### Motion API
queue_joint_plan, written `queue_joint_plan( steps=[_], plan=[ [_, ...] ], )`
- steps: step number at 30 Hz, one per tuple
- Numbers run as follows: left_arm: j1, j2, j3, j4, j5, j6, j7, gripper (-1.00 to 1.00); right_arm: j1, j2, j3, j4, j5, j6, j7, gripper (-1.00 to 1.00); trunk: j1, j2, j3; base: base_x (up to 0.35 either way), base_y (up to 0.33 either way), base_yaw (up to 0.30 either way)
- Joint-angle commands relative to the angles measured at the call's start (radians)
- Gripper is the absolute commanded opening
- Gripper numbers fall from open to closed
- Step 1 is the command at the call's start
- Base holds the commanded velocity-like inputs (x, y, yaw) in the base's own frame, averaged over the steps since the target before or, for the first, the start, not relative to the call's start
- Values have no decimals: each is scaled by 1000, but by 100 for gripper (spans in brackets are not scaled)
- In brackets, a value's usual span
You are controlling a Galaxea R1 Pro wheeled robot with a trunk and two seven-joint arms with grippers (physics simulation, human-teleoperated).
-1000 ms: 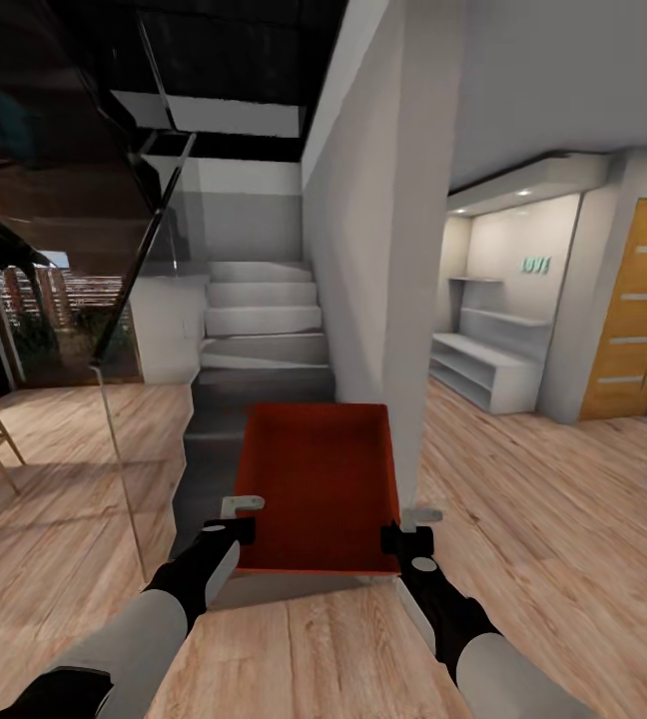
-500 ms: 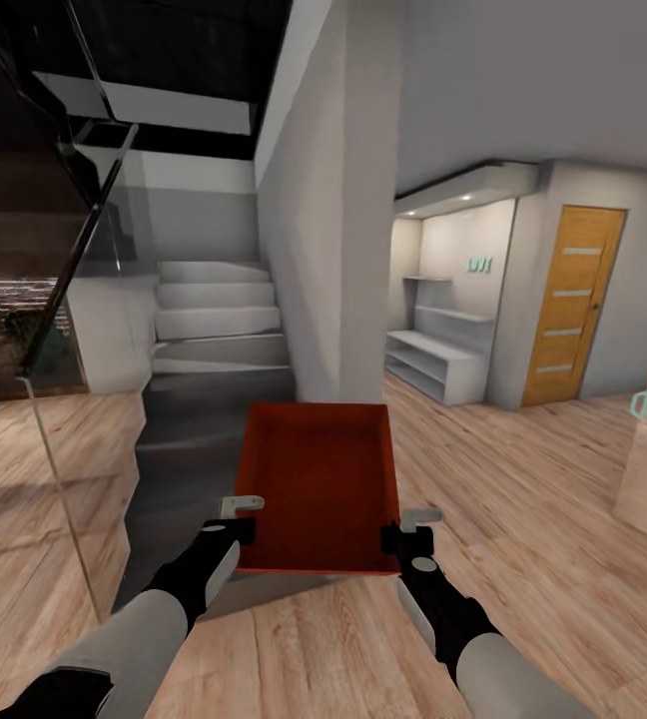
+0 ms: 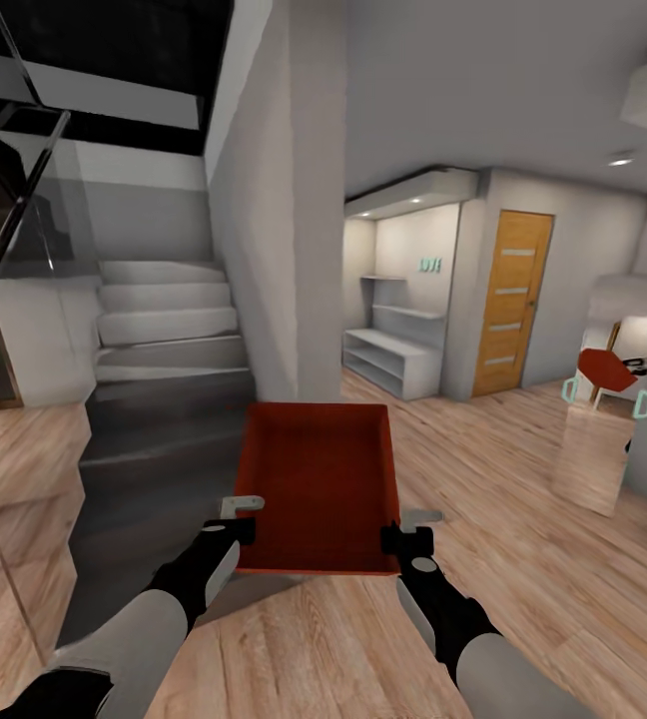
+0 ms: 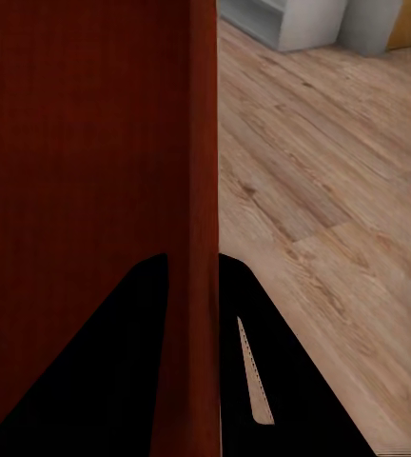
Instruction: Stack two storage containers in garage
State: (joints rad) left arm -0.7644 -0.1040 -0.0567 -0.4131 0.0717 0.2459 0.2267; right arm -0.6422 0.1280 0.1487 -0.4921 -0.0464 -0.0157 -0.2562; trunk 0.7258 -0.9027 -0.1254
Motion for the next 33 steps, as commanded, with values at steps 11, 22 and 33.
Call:
queue_joint_plan(
  steps=[11,22,33],
  plan=[
    [0,8,-6,2,2,7,10,-100,-2,-2,-46,-4,14,-3,-49,-100,0,-1,-1,0,0,-283],
    [0,9,-6,4,2,-2,10,-100,-2,-2,-46,-3,14,-2,-49,-100,0,-1,-1,0,0,-283],
    [0,8,-6,13,0,-41,11,-100,-2,-2,-46,-3,14,-1,-49,-100,0,-1,-1,0,0,-283]
  ],
)
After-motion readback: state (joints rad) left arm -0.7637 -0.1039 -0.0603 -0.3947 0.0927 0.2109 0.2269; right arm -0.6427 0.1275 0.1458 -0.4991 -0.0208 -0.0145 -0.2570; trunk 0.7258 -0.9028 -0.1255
